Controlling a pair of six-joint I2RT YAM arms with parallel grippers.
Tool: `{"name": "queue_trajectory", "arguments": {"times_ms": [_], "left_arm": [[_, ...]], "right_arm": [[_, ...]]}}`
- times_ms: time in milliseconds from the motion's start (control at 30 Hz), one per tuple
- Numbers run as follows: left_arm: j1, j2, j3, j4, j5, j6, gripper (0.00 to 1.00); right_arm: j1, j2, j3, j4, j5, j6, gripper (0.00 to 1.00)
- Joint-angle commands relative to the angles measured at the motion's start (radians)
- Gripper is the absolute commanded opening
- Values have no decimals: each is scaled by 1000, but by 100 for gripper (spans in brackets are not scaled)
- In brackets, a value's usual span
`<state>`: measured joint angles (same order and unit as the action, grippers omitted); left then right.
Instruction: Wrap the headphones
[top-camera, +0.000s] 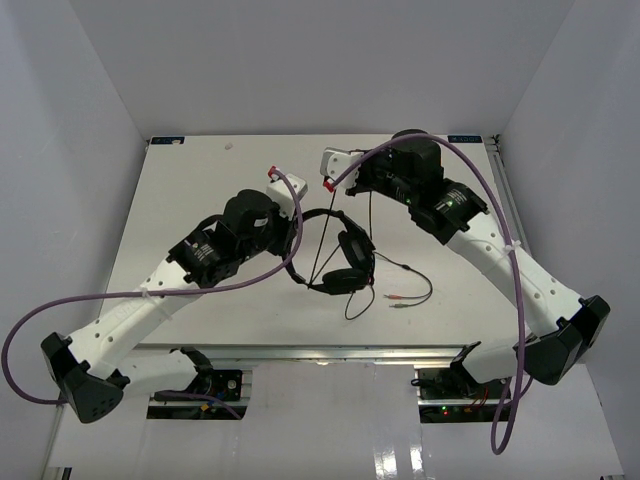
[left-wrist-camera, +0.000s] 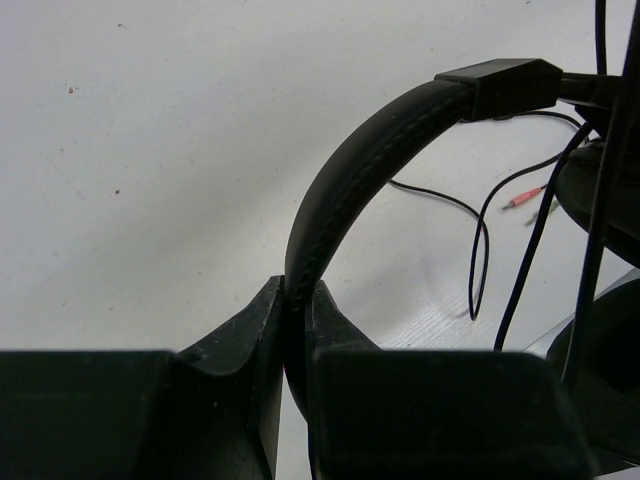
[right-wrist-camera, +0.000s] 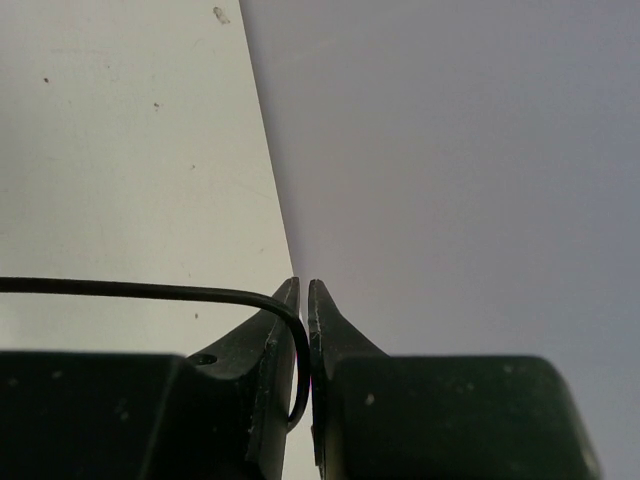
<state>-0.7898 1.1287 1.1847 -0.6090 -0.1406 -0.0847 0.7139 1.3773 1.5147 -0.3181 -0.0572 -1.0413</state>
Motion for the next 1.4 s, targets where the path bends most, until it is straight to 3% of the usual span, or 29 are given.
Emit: {"name": "queue_trajectory", "arguments": {"times_ms": [0,300,600,767,867,1033,1133,1367], "left_arm": [[-8,-80,-10,15,43,21,0],[-8,-81,75,8,79,-7,0],[-8,5,327,-54,221,-84,0],[-9,76,486,-110,250,-128,0],[-9,109,563,-130,239,-151,0],[-9,163,644,-141,215,-184,0],[-9,192,685,-141,176,-206,0],[-8,231,756,-70,8,-272,0]], "right_arm": [[-80,-10,44,62,-68,90,13],[-217,-112,-132,65,-294,188,12],[-331,-113,-271,90,-771,436,15],[-369,-79,-372,287,-958,700,18],[-377,-60,-476,541,-1084,942,24],[-365,-28,-667,1050,-1133,1345,39],[-348,-20,-769,1198,-1130,1409,41],[-305,4,-925,1371,-1129,1470,40]]}}
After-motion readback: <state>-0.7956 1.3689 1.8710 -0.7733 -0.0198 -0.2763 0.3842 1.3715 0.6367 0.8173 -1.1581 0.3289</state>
